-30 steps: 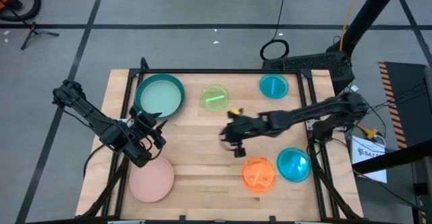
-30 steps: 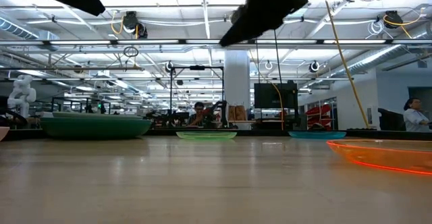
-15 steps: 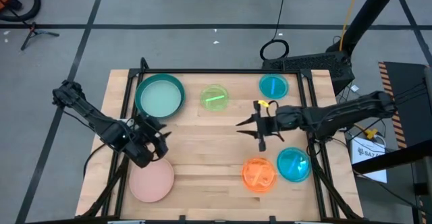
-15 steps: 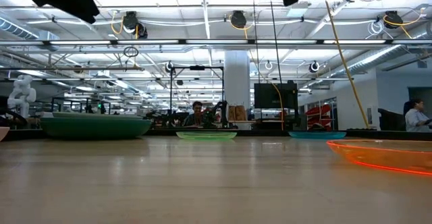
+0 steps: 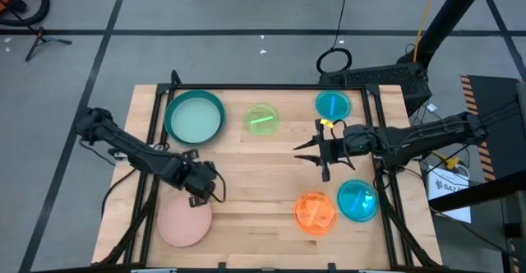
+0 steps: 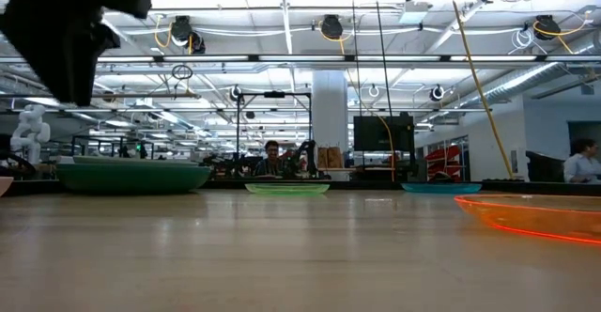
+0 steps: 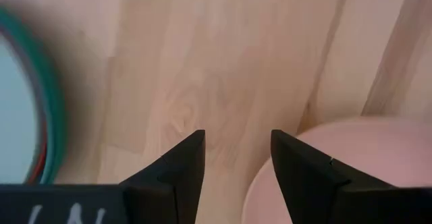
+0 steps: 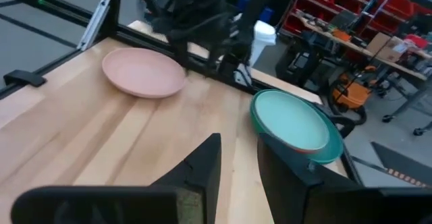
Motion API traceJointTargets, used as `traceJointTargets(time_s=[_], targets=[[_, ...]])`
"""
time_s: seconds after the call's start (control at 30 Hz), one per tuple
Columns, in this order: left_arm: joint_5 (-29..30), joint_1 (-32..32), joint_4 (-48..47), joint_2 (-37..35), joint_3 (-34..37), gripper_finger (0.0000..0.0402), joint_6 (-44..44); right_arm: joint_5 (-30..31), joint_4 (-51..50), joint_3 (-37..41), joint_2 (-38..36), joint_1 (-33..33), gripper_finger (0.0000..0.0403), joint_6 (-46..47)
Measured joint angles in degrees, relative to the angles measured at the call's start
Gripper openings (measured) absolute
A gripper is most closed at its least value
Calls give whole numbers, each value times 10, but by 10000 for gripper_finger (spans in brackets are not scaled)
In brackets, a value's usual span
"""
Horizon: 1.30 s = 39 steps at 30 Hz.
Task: Stack plastic plates
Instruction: Stack the pink plate on top of the blue plate
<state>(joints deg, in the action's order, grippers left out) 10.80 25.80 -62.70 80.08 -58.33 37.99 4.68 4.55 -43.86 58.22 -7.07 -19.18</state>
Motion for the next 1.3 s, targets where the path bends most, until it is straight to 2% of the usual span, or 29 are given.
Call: traceJointTargets(time_s=[0.2,0.4,0.7,1.13,1.3], targets=[[-46,-4,8,61,0,175,-126,-2,-47,0,-30,3,90,25],[-77,0,60,84,0,175,-171,-3,-70,0,-43,3,90,50],[-80,32,62,85,6,175,-163,-4,-75,0,-43,3,90,65],[-84,48,106,85,99,175,-138,-4,-74,0,-43,2,90,70],[-99,48,164,85,124,175,-130,-4,-74,0,-43,2,90,76]])
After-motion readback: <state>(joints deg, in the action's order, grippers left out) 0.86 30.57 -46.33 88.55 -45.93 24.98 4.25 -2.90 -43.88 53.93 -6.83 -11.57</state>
